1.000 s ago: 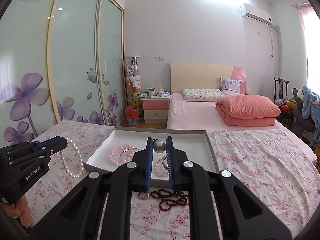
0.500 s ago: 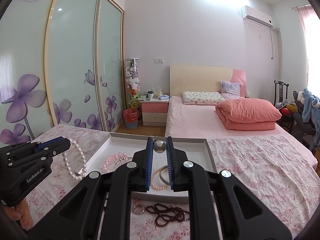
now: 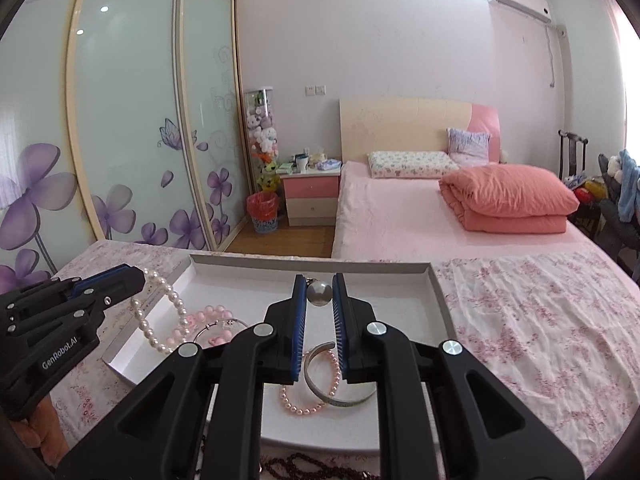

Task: Organize jewelry
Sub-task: 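Carry the white pearl bracelet and pearl pendant over the tray with both tools, then open both tools to drop the pearl bracelet and pendant into the tray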

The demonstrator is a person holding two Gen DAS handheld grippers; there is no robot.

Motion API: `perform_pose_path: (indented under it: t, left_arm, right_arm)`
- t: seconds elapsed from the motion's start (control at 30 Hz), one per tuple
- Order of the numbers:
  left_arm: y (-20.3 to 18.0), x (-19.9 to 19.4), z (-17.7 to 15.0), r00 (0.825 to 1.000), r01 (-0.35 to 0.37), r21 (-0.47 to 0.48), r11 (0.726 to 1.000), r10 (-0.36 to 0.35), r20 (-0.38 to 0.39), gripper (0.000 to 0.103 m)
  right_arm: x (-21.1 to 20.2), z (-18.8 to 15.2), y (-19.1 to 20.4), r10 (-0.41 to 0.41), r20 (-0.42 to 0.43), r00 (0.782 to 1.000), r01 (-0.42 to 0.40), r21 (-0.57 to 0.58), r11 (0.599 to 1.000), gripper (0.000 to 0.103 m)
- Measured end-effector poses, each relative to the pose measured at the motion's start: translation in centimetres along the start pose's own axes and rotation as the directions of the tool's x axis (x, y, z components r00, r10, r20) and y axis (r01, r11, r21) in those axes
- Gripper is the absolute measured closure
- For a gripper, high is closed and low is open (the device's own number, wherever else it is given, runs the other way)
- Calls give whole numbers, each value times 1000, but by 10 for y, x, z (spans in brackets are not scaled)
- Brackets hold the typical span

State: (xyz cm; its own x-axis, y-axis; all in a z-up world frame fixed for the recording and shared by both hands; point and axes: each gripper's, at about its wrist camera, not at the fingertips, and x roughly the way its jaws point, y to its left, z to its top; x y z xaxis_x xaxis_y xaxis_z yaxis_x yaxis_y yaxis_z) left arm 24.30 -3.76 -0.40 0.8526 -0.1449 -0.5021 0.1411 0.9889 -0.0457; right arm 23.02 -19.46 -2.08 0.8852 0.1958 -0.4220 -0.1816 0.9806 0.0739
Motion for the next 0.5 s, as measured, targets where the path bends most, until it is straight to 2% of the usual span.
perform_pose_path:
  t: [0.37, 0.47, 0.5]
  left_arm:
    - [5, 40, 0, 997, 37, -27, 999, -39, -66, 92]
    - [11, 44, 0, 995, 50, -48, 998, -54, -79, 88]
    - [15, 44, 1, 995, 53, -62, 997, -58, -81, 86]
  right_arm:
    - [31, 0, -10, 51, -103, 993, -44, 72, 996, 88]
    - [30, 0, -15, 47, -107, 993, -38, 90, 995, 80]
    - [29, 0, -17, 44, -105, 993, -34, 95, 995, 74]
